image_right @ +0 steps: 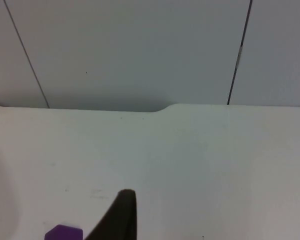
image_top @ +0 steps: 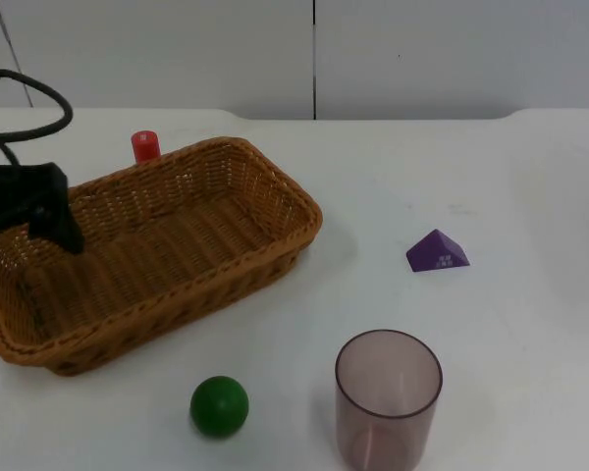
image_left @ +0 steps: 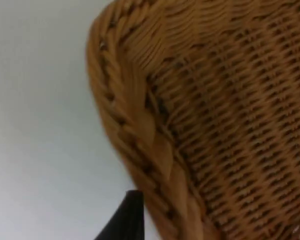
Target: Pick up the basket with the left hand and place the triangular block into the basket with the right hand.
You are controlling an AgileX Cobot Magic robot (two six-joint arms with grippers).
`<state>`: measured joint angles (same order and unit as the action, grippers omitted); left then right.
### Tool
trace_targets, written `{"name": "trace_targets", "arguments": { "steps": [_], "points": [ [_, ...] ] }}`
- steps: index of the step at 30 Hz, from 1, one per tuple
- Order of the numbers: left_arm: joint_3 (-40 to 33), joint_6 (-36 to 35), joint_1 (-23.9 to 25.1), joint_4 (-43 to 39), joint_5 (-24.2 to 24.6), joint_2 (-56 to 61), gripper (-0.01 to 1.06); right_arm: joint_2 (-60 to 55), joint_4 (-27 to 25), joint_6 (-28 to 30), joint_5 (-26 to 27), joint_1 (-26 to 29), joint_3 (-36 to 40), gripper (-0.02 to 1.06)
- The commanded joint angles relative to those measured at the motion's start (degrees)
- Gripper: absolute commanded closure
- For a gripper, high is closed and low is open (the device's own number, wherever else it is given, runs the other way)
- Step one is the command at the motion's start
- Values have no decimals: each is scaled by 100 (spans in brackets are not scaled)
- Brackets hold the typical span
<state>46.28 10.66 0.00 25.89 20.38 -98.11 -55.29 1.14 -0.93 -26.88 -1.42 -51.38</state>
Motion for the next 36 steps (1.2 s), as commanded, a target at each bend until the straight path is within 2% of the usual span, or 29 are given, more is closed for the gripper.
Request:
{"name": "trace_targets", "arguments": {
  "steps": [1, 4, 9, 12, 21, 31, 36],
  "points": [
    [102, 114, 8, 284, -44, -154, 0, 5, 20, 50, -45, 8, -46, 0],
    [150, -308, 336, 302, -128, -397, 0, 28, 20, 50, -248, 8, -46, 0],
    [150, -297, 571, 173, -63, -397, 0, 28, 20, 50, -309, 8, -46, 0],
    [150, -285, 583, 269, -74, -432, 0, 28, 20, 50, -286, 8, -46, 0],
    [137, -285, 572, 1400, -176, -886, 0, 28, 8, 50, -220, 8, -46, 0],
    [149, -192, 232, 1375, -215, -1111, 0, 28, 8, 50, -220, 8, -46, 0],
    [149, -192, 231, 1199, -262, -1169, 0, 28, 8, 50, -246, 8, -46, 0]
  ]
}}
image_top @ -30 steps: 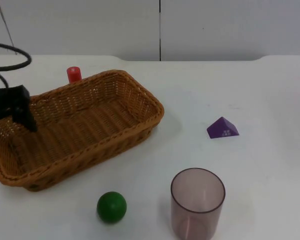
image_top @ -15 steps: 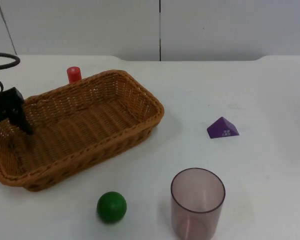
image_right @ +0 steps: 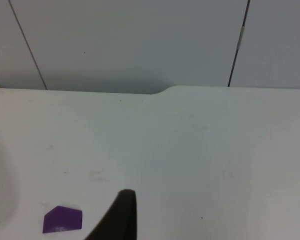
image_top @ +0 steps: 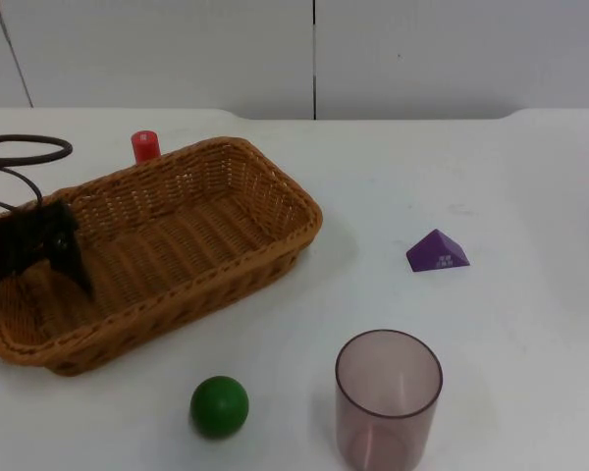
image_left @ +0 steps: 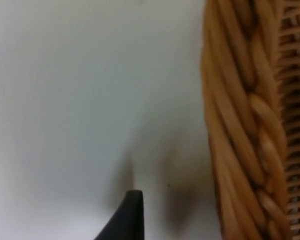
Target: Pick up the basket with the left hand and place the triangular block into the basket with the right hand.
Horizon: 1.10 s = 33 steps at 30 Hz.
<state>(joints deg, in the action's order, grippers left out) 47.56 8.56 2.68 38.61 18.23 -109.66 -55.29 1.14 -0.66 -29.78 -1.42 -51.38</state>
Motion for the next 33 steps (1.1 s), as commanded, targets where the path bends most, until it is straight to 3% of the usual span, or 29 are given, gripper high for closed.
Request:
{"name": "trace_targets", "arguments": {
  "steps": [1, 10, 12, 13, 17, 18, 21, 22, 28, 29, 33],
  "points": [
    [22, 18, -37, -84, -54, -14, 0, 28, 8, 23, 43, 8, -46, 0],
    [22, 18, -37, -86, -214, -23, 4, 28, 8, 156, 45, 8, -46, 0],
    [22, 18, -37, -86, -214, -50, 21, 28, 8, 156, 45, 8, -46, 0],
    [22, 18, -37, -86, -214, -50, 21, 28, 8, 156, 45, 8, -46, 0],
    [22, 18, -37, 7, -214, -113, 68, 28, 8, 156, 45, 8, -46, 0],
    [22, 18, -37, 7, -214, -113, 68, 28, 8, 156, 45, 8, -46, 0],
    [22, 18, -37, 16, -219, -118, 99, 28, 8, 156, 45, 8, -46, 0],
    [22, 18, -37, 16, -219, -118, 105, 28, 8, 156, 45, 8, -46, 0],
    [22, 18, -37, 16, -139, -118, 105, 28, 8, 155, 56, 8, -46, 0],
    [22, 18, -37, 16, 266, -68, 105, 28, 8, 155, 66, 8, -46, 0],
    [22, 404, -37, -10, 796, 66, 105, 28, 8, 155, 66, 8, -46, 0]
  ]
}}
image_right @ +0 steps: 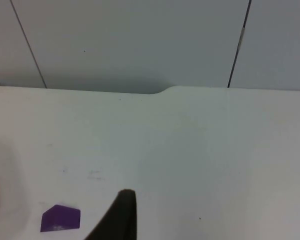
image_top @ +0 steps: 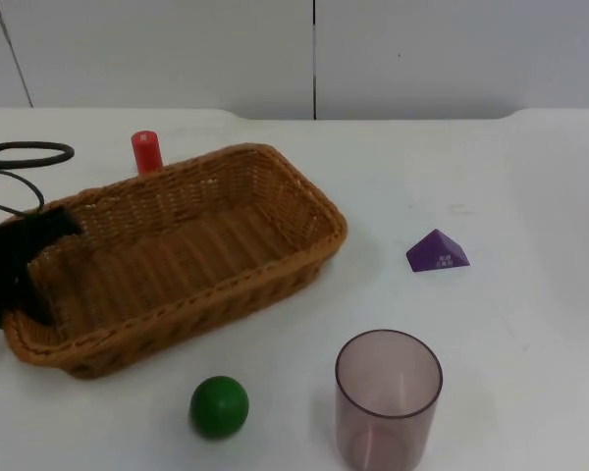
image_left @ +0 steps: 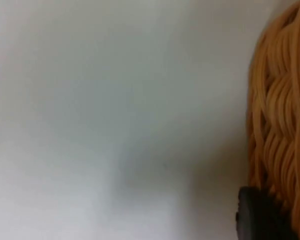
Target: Pick up the basket with the left hand and place the triangular block into the basket with the right hand.
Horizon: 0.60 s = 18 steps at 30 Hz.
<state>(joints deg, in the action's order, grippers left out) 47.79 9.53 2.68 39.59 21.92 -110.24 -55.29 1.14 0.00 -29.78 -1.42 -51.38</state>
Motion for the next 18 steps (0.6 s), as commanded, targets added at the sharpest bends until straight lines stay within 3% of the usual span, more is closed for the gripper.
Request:
{"name": "trace_targets", "arguments": {
  "steps": [1, 3, 9, 13, 17, 18],
  "points": [
    [-2, 308, -37, -108, 426, 125, 105, 28, 8, 89, 66, 8, -46, 0],
    [-2, 370, -37, -98, 678, 302, 105, 28, 8, 89, 66, 8, -46, 0],
    [34, 351, -37, 41, 815, 913, 105, 28, -4, 89, 64, 8, -46, 0],
    [290, 240, -37, 41, 1296, 1108, 105, 28, -4, 89, 64, 8, -46, 0],
    [959, 214, -37, 41, 2163, 1137, 105, 28, -4, 157, 43, 8, -46, 0],
    [959, 214, -37, 41, 2163, 1137, 105, 28, -4, 157, 43, 8, -46, 0]
  ]
}}
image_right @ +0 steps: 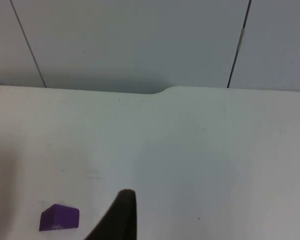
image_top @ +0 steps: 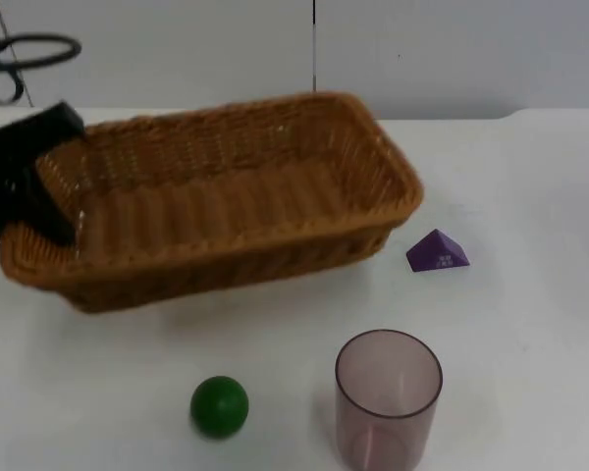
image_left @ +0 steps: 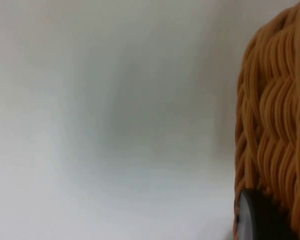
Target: Pick up the basket with the left hand and place the triangular block into the basket with the right hand.
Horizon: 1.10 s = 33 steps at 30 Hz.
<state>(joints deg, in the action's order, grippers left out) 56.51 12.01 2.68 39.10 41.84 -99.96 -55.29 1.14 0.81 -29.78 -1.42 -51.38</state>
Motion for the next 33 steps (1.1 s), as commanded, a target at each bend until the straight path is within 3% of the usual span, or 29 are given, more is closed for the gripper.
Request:
{"name": "trace_targets", "arguments": {
  "steps": [1, 3, 9, 16, 20, 21, 26, 27, 30, 33],
  "points": [
    [290, -62, -37, 90, 357, 109, 105, 28, -4, 101, 43, 8, -46, 0],
    [748, -324, -37, -18, 679, 109, 105, 28, -4, 260, 43, 8, -46, 0],
    [1416, -812, -37, -574, 998, 109, 105, -4, -28, 655, 15, 8, -46, 0],
    [1702, -823, -37, -682, 1054, 109, 105, -505, -257, 1236, -14, 8, -46, 0],
    [1699, -823, -37, -672, 1106, 109, 105, -1397, -1422, 2793, 100, 8, -55, 0],
    [1699, -823, -37, -672, 1106, 109, 105, -1397, -1422, 2793, 100, 8, -55, 0],
    [1699, -823, -37, -672, 1181, 109, 105, -2650, -2766, 4681, 263, 8, -319, 0],
    [1699, -823, -37, -672, 1181, 109, 105, -2650, -2766, 4681, 263, 8, -319, 0],
    [1699, -823, -37, -672, 1165, 109, 105, -3479, -3334, 5525, 127, 8, -705, 0],
    [1699, -823, -37, -672, 1143, 109, 105, -4074, -3495, 5941, -172, -15, -1072, 0]
  ]
}}
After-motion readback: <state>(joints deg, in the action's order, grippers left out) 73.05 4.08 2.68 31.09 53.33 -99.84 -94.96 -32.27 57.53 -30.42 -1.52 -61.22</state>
